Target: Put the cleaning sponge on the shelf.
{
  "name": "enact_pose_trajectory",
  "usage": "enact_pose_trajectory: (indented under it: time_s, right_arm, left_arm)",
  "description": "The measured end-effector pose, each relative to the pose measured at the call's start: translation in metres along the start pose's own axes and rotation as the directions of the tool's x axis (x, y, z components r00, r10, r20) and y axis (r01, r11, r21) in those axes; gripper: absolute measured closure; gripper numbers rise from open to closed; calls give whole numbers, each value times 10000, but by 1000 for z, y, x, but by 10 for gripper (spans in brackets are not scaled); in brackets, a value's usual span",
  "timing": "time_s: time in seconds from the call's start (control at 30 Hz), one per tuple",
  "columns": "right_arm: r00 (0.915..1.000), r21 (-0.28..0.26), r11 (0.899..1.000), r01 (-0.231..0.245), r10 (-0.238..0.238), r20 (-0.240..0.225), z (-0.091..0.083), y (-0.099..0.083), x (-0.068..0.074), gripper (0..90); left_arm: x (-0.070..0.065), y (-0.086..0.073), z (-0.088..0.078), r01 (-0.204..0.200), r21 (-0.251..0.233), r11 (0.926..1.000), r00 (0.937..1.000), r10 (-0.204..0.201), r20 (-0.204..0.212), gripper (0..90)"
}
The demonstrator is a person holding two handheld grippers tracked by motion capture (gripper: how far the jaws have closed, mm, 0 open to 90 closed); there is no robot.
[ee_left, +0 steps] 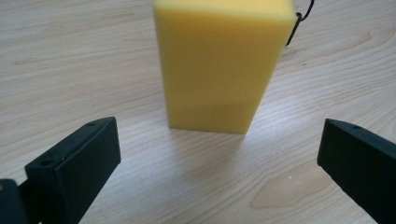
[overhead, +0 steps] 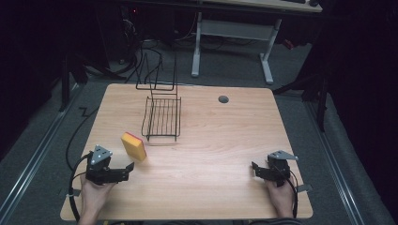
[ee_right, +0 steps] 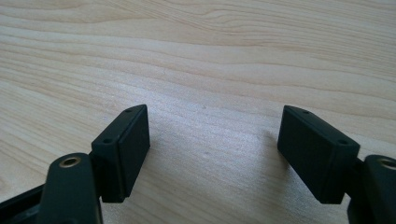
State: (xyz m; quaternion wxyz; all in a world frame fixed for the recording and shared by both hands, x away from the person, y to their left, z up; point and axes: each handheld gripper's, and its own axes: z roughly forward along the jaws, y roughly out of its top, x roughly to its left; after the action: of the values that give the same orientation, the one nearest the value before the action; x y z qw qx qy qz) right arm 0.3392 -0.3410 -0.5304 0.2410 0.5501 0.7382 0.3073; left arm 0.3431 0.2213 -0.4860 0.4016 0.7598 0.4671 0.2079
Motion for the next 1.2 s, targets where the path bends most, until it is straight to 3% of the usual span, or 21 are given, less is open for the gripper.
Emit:
enact_pose_trajectory:
  time_s: [0.6, 1.2]
  right_arm:
    - [10000, 13, 10000, 11, -11, -13, 0, 0, 0, 256]
    - [10000, 12, 10000, 16, -16, -13, 0, 0, 0, 256]
  left_arm:
    - [0, 20, 27, -204, 93, 9997, 9998, 204, 26, 1]
    - [5, 23, 46, 202, -80, 9998, 9997, -201, 136, 1]
